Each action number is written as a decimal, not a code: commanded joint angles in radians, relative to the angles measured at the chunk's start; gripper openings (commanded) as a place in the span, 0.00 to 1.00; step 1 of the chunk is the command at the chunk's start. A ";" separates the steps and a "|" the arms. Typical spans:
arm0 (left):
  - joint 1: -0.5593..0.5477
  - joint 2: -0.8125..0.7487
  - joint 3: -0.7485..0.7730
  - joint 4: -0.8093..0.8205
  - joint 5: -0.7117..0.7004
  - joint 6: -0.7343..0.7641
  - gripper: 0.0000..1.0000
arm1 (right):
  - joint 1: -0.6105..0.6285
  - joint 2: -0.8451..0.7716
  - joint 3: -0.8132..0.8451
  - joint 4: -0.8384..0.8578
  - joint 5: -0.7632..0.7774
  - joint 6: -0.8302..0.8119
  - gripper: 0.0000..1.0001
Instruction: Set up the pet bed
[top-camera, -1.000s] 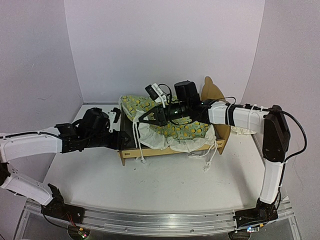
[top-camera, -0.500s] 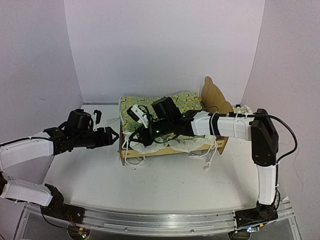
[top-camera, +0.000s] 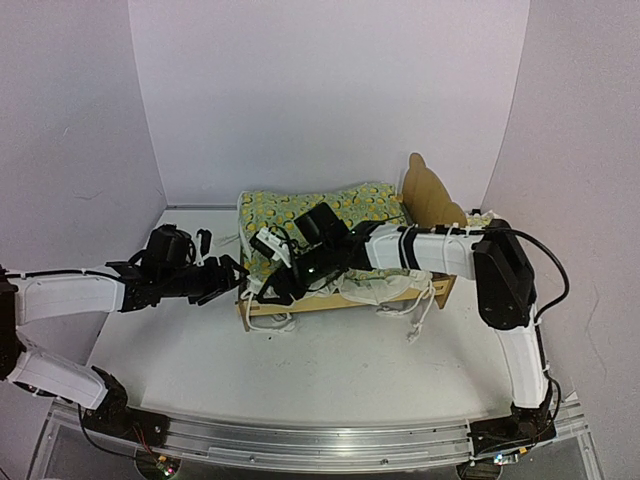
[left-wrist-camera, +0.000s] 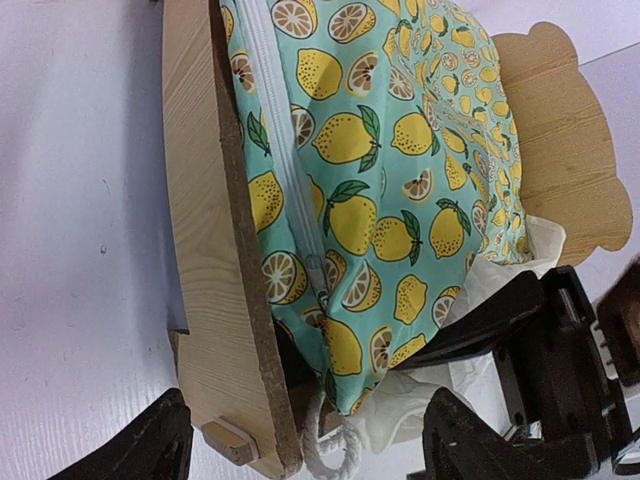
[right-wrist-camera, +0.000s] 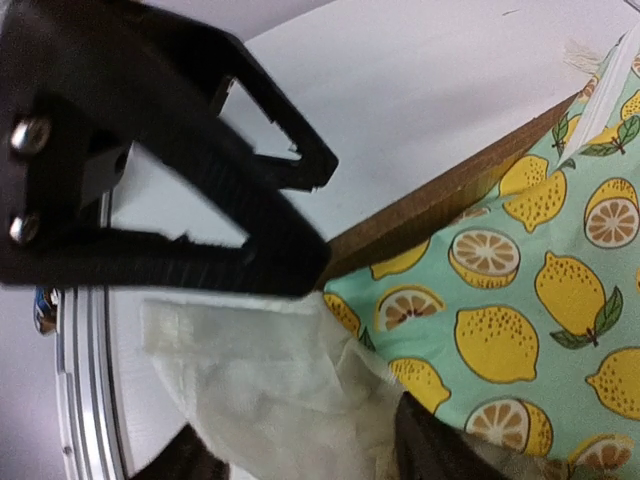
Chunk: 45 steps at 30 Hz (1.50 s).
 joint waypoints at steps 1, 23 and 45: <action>0.010 0.020 0.022 0.077 0.011 -0.023 0.78 | -0.021 -0.095 0.046 -0.192 -0.072 -0.332 0.66; 0.013 -0.122 -0.095 0.092 -0.022 -0.034 0.77 | 0.009 0.161 0.204 -0.293 0.085 -0.614 0.21; -0.398 -0.144 -0.367 0.663 -0.265 0.359 0.56 | -0.088 0.077 0.307 -0.206 -0.134 -0.369 0.00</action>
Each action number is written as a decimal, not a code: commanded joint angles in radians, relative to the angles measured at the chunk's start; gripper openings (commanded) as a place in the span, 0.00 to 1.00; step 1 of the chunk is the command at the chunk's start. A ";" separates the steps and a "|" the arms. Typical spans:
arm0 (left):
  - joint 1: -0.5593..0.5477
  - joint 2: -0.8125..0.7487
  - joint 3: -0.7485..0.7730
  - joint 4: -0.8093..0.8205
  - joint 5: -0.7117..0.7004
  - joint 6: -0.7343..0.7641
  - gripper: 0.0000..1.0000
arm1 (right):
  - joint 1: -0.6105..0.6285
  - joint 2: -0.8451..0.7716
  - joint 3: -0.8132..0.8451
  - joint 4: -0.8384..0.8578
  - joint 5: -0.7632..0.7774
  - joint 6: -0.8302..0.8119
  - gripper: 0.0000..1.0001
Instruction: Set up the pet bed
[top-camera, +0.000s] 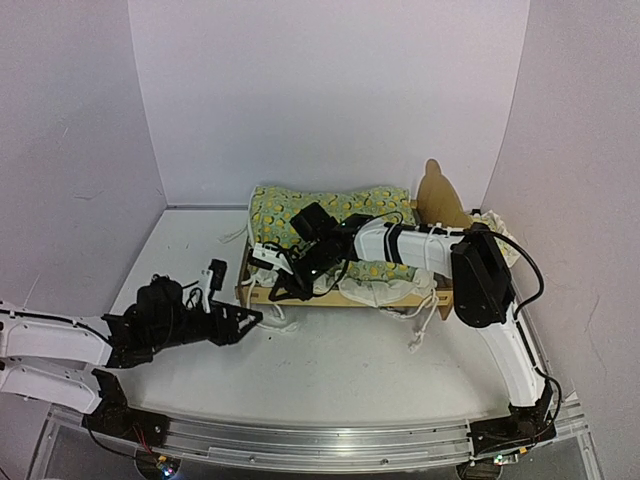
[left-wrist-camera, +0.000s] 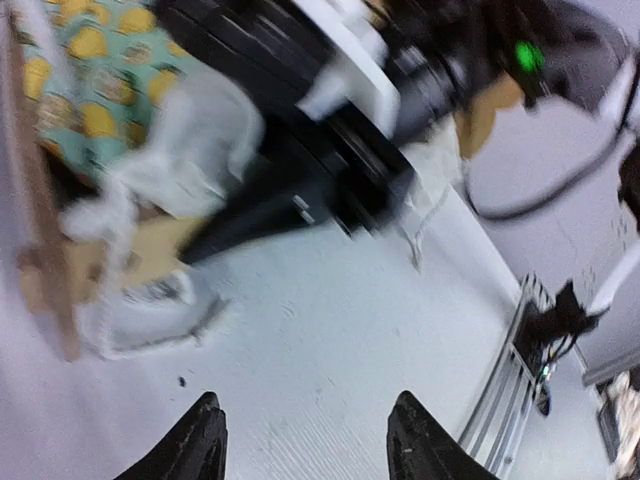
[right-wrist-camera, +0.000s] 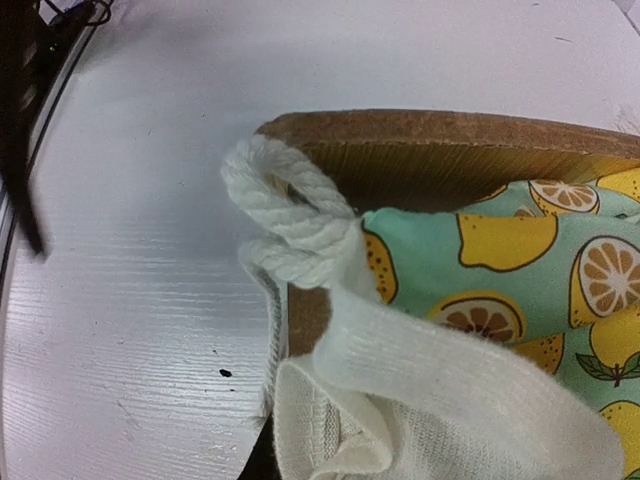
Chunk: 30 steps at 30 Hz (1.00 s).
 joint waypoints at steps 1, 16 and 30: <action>-0.170 0.085 -0.055 0.325 -0.239 0.181 0.57 | -0.043 -0.075 0.082 0.066 -0.141 0.167 0.00; -0.197 0.875 0.097 1.094 -0.541 0.360 0.60 | -0.043 -0.114 0.106 0.098 -0.202 0.222 0.00; -0.158 1.121 0.246 1.134 -0.750 0.343 0.70 | -0.042 -0.154 0.055 0.112 -0.245 0.223 0.00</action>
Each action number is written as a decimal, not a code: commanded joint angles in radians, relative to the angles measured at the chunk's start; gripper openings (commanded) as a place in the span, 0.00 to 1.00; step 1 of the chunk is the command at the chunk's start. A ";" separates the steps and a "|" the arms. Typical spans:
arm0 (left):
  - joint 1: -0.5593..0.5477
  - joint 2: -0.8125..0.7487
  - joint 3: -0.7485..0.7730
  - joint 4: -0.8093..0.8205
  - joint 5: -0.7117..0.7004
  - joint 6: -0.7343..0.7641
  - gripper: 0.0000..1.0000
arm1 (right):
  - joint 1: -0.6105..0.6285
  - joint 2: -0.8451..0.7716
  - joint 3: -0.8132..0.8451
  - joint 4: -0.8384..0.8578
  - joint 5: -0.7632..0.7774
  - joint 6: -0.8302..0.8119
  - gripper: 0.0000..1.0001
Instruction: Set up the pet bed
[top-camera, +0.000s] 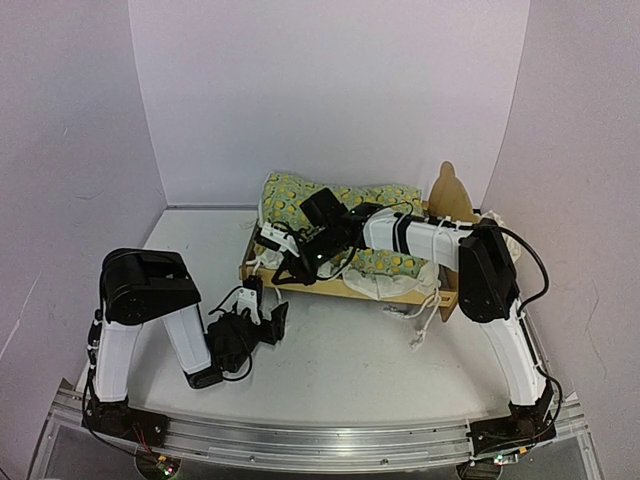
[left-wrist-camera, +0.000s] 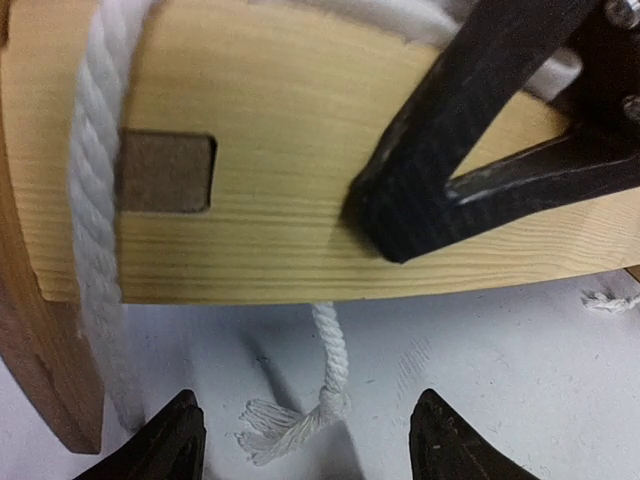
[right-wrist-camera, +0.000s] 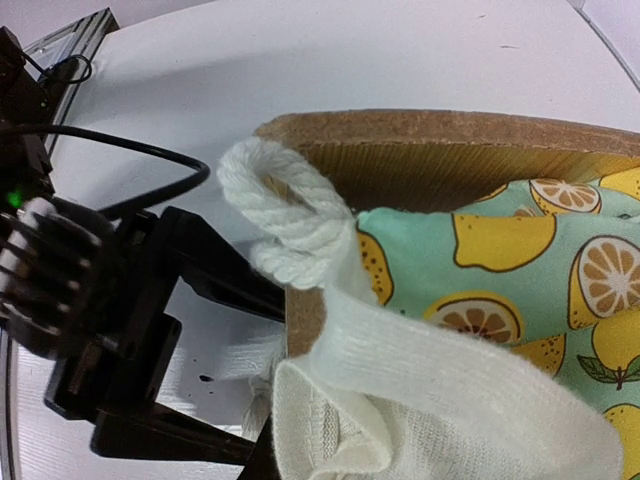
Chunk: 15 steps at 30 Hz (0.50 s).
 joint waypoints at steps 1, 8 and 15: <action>0.030 0.055 0.084 0.062 -0.031 -0.007 0.70 | 0.003 -0.141 0.015 0.097 -0.211 0.145 0.00; 0.083 0.097 0.161 0.059 0.032 0.012 0.64 | 0.006 -0.154 -0.012 0.100 -0.226 0.145 0.00; 0.114 0.036 0.125 0.022 0.170 0.029 0.25 | 0.006 -0.153 -0.026 0.103 -0.248 0.145 0.00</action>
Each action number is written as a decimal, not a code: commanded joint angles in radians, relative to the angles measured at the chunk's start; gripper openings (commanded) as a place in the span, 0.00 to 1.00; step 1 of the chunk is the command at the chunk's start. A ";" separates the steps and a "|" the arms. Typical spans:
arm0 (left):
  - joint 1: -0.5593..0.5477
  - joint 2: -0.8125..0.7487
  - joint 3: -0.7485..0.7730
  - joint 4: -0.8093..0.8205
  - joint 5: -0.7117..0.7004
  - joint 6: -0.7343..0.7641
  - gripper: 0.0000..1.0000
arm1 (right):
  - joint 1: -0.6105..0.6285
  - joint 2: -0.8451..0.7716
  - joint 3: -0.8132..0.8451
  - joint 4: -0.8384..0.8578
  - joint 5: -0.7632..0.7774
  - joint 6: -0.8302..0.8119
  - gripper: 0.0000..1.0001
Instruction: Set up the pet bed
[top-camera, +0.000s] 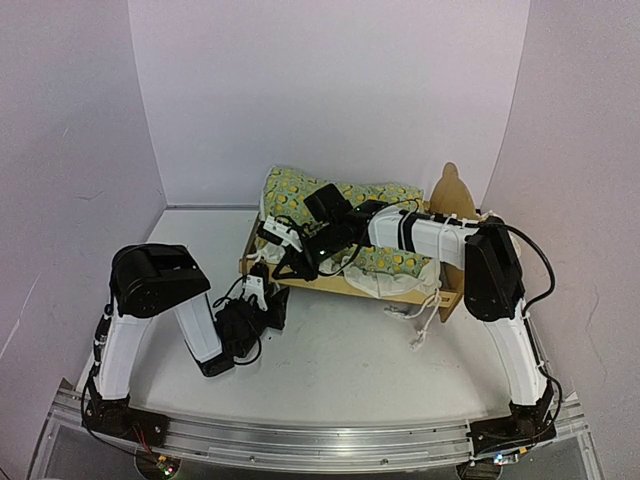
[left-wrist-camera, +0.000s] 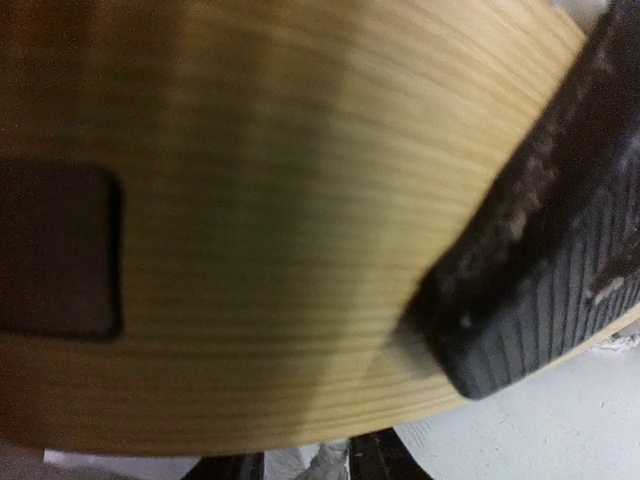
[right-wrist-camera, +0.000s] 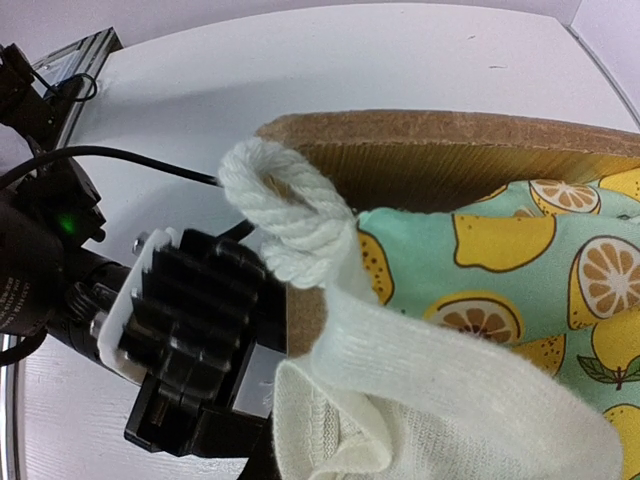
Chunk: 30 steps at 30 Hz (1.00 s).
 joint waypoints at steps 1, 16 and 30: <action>0.035 -0.074 -0.038 0.004 0.094 -0.001 0.17 | 0.013 -0.115 0.008 0.062 -0.224 0.128 0.00; 0.045 -0.641 -0.232 -0.778 0.744 -0.171 0.00 | 0.014 -0.034 -0.018 0.072 -0.087 0.015 0.00; 0.079 -0.806 -0.285 -1.014 0.723 -0.446 0.00 | 0.049 -0.034 -0.041 0.059 0.161 0.239 0.55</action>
